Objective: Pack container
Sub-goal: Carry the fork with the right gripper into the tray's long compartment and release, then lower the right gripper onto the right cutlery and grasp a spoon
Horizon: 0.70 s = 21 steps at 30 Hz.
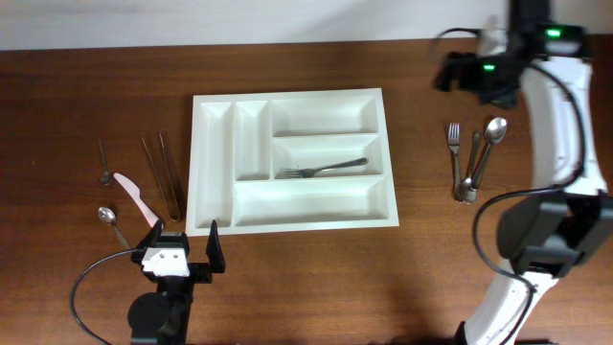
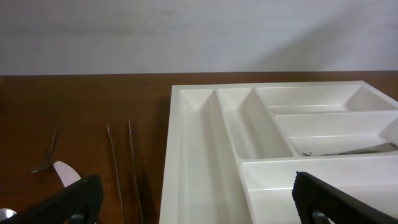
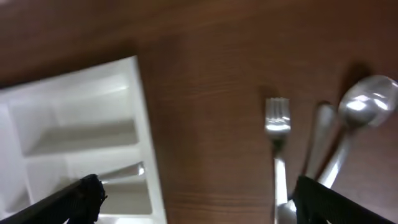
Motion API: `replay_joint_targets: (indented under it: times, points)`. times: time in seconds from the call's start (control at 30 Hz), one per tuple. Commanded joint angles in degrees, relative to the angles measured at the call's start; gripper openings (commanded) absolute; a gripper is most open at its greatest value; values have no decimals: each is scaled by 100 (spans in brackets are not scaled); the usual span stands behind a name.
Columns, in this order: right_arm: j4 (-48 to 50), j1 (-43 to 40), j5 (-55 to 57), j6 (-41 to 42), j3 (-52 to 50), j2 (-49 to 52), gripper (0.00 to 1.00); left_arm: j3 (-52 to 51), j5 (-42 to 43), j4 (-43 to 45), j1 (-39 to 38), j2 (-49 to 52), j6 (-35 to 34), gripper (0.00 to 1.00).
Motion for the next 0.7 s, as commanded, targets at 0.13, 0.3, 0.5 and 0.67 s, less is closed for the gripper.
replay_joint_targets:
  times: [0.13, 0.3, 0.5, 0.67]
  points:
    - [0, -763, 345, 516, -470, 138, 86, -44, 46, 15, -11, -55, 90, 99]
    - [48, -1012, 981, 1084, -1204, 354, 82, -44, 46, 15, -11, -55, 90, 99]
    - [415, -1043, 1316, 1617, -2037, 398, 80, -44, 46, 15, -11, -55, 90, 99]
    - [636, -1043, 1322, 1762, -2343, 404, 80, -44, 44, 15, -11, -55, 90, 99]
